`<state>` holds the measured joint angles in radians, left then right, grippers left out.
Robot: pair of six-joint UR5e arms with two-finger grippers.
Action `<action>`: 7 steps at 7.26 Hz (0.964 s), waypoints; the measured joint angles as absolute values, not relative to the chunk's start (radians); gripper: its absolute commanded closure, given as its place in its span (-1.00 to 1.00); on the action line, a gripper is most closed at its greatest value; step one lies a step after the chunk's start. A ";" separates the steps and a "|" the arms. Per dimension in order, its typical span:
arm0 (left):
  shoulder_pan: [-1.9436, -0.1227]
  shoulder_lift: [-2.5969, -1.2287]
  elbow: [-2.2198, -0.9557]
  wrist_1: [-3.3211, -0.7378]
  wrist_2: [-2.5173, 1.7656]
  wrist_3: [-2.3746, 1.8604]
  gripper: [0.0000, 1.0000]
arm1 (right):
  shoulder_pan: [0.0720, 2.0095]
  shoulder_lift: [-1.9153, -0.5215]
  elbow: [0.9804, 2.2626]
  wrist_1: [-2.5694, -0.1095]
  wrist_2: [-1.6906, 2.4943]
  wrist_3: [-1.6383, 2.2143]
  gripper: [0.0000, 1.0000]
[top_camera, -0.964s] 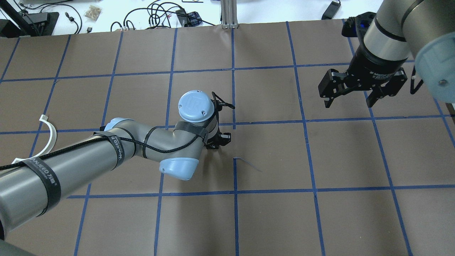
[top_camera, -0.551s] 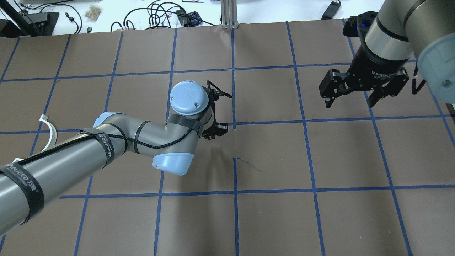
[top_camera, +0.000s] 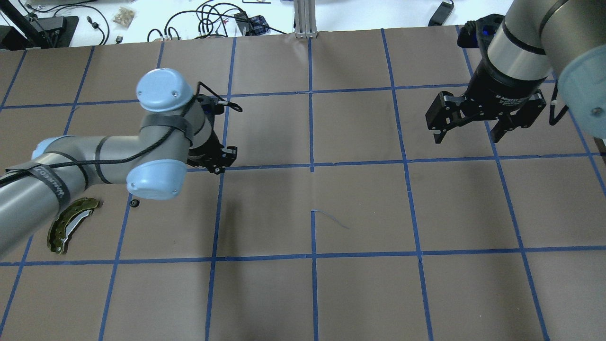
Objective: Place bearing gear from tray to pile
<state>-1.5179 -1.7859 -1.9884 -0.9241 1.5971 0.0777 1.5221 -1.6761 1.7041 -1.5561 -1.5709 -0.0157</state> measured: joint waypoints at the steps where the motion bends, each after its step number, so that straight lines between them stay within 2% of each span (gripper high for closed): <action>1: -1.401 -1.777 -1.990 -0.955 1.597 0.201 1.00 | 1.522 -1.677 1.705 -1.555 -1.571 -0.016 -1.00; 4: -1.154 -1.798 -1.989 -0.964 1.622 0.512 1.00 | 1.522 -1.675 1.707 -1.557 -1.573 -0.019 -1.00; 5: -1.111 -1.804 -1.991 -0.965 1.628 0.556 0.82 | 1.522 -1.675 1.706 -1.559 -1.574 -0.018 -1.00; 7: -1.085 -1.808 -2.000 -0.973 1.630 0.572 -0.99 | 1.522 -1.675 1.705 -1.558 -1.591 -0.016 -1.00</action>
<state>-1.0852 -1.8076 -2.0005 -0.9729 1.6304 0.5719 1.5217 -1.6752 1.7047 -1.5583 -1.5915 -0.0158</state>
